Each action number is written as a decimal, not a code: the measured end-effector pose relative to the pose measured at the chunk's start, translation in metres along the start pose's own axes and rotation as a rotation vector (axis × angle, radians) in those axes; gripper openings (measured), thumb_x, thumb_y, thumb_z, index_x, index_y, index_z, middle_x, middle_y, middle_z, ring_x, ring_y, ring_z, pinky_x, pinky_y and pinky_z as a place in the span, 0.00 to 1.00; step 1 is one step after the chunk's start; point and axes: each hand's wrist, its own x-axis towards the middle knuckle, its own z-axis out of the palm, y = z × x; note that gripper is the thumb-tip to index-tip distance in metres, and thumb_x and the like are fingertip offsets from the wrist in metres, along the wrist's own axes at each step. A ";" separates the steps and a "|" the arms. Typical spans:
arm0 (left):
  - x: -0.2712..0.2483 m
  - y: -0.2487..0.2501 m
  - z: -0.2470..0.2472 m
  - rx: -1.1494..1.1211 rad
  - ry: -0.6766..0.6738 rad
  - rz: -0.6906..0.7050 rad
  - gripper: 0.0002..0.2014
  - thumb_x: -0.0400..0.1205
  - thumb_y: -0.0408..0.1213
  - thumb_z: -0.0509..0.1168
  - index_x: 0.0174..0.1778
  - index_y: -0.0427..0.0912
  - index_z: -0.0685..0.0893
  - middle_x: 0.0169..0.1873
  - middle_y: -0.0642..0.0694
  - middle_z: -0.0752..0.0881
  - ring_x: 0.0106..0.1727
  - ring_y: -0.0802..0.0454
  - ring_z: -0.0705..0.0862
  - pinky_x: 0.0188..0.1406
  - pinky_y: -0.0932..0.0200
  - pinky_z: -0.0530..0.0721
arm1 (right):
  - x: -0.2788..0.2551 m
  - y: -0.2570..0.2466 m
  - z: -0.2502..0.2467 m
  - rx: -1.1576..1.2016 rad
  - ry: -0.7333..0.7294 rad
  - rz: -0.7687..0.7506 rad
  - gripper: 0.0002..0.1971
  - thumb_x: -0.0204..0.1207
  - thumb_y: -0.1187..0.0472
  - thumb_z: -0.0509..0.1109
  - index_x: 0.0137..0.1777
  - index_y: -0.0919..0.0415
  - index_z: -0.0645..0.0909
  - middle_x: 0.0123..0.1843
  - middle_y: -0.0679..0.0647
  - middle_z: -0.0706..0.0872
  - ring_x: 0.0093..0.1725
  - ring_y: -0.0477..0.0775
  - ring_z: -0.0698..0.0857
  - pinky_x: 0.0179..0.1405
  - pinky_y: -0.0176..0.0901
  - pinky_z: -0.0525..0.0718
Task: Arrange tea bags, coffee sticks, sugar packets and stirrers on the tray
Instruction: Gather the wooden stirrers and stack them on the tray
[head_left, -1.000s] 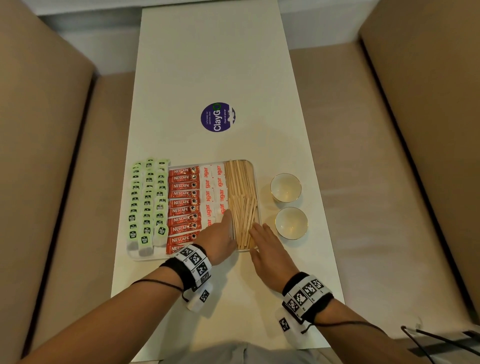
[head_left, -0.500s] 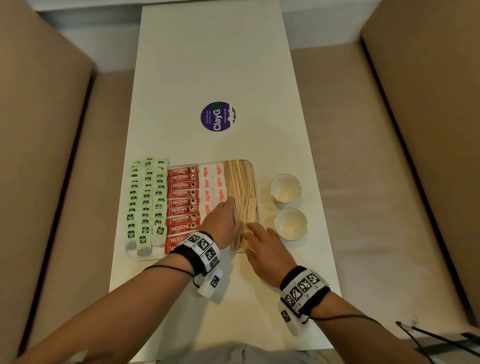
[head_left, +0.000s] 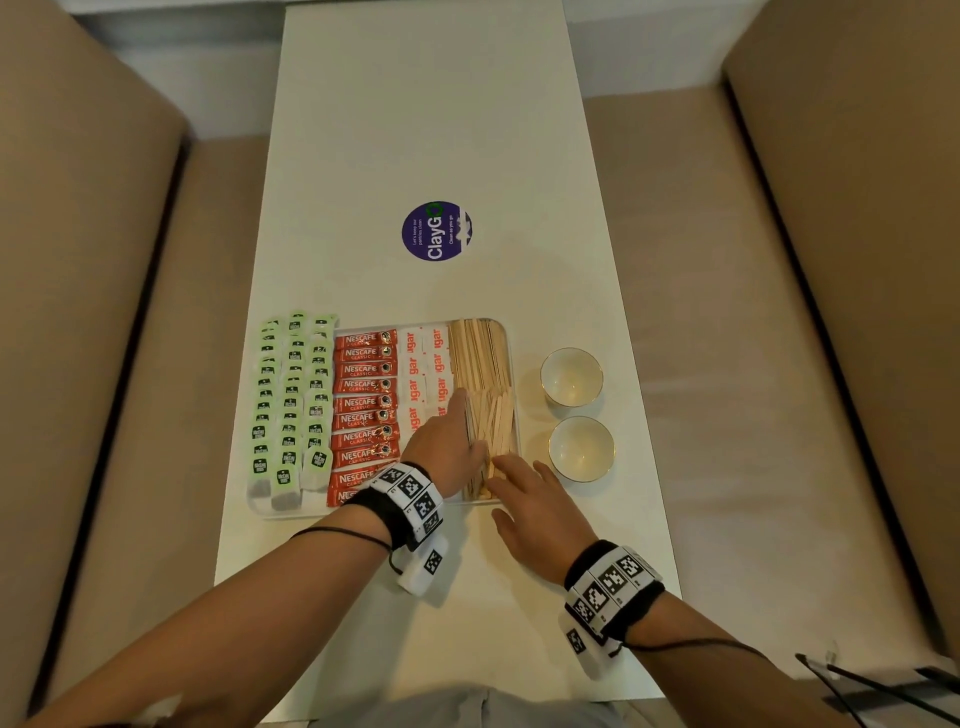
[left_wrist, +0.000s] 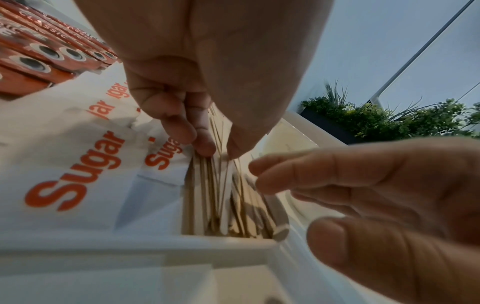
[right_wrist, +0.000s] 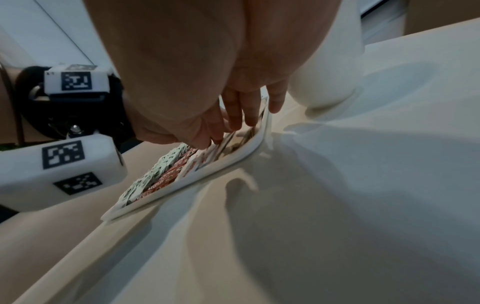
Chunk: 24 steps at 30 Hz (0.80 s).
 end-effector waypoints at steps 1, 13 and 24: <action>0.001 0.001 0.000 -0.012 0.002 0.001 0.36 0.84 0.46 0.64 0.84 0.48 0.52 0.33 0.48 0.86 0.31 0.50 0.86 0.35 0.45 0.90 | 0.003 -0.002 -0.002 0.013 0.022 -0.005 0.20 0.74 0.62 0.73 0.67 0.58 0.82 0.74 0.57 0.77 0.70 0.54 0.73 0.71 0.60 0.78; 0.007 0.013 -0.005 0.094 0.061 -0.053 0.12 0.87 0.46 0.60 0.60 0.43 0.73 0.38 0.48 0.83 0.37 0.48 0.85 0.40 0.50 0.88 | 0.017 -0.003 -0.002 0.024 -0.039 0.084 0.19 0.80 0.57 0.70 0.69 0.62 0.81 0.82 0.60 0.71 0.80 0.60 0.72 0.81 0.63 0.67; -0.003 0.001 -0.008 0.054 0.036 -0.034 0.16 0.85 0.47 0.62 0.63 0.44 0.69 0.35 0.49 0.84 0.32 0.50 0.84 0.33 0.49 0.88 | 0.009 0.002 0.001 0.067 -0.024 0.008 0.23 0.77 0.54 0.72 0.72 0.58 0.79 0.77 0.55 0.77 0.78 0.62 0.73 0.76 0.63 0.74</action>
